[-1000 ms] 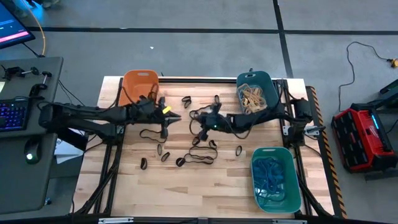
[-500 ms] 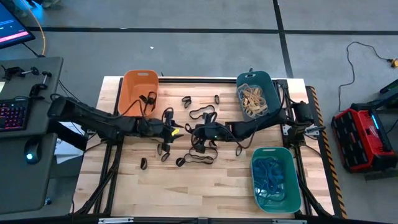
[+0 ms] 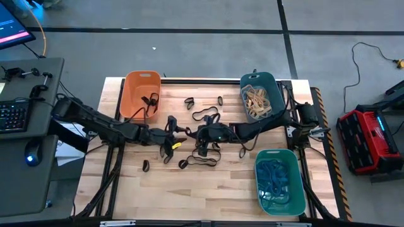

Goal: Sort rubber bands into baskets
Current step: Put the black rubber band into the orange bin

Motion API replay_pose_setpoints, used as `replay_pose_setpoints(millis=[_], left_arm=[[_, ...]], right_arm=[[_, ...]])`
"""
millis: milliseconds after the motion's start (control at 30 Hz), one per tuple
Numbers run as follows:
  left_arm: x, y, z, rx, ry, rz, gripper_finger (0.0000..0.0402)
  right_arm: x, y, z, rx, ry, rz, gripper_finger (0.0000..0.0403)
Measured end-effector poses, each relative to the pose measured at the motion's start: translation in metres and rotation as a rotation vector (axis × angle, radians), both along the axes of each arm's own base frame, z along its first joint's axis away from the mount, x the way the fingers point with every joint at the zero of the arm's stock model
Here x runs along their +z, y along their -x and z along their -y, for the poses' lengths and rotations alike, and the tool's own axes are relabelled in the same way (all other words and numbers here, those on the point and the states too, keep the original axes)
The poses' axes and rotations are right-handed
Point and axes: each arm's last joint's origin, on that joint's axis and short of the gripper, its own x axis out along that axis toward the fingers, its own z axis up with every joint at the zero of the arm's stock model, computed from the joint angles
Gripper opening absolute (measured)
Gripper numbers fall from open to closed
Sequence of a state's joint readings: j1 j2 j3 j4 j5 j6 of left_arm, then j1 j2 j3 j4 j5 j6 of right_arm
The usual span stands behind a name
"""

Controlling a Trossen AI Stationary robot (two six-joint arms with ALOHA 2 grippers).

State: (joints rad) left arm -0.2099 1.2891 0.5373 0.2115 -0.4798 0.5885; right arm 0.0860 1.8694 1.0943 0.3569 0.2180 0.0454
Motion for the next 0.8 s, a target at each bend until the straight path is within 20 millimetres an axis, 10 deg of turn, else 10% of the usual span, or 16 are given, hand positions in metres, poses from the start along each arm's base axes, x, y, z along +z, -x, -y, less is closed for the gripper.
replay_pose_setpoints(millis=[233,500,800], left_arm=[[0.001,-0.002,0.003,0.025,-0.013,0.029,0.0174],[0.001,-0.001,0.009,0.017,-0.017,0.037,0.0049],[0.009,0.0,0.004,0.115,-0.001,0.017,0.0005]], right_arm=[[0.002,-0.001,-0.002,0.035,-0.059,0.022,0.0],[0.002,-0.001,-0.002,0.024,-0.085,0.028,0.0008],[0.01,0.006,-0.008,0.035,-0.062,-0.006,0.0121]])
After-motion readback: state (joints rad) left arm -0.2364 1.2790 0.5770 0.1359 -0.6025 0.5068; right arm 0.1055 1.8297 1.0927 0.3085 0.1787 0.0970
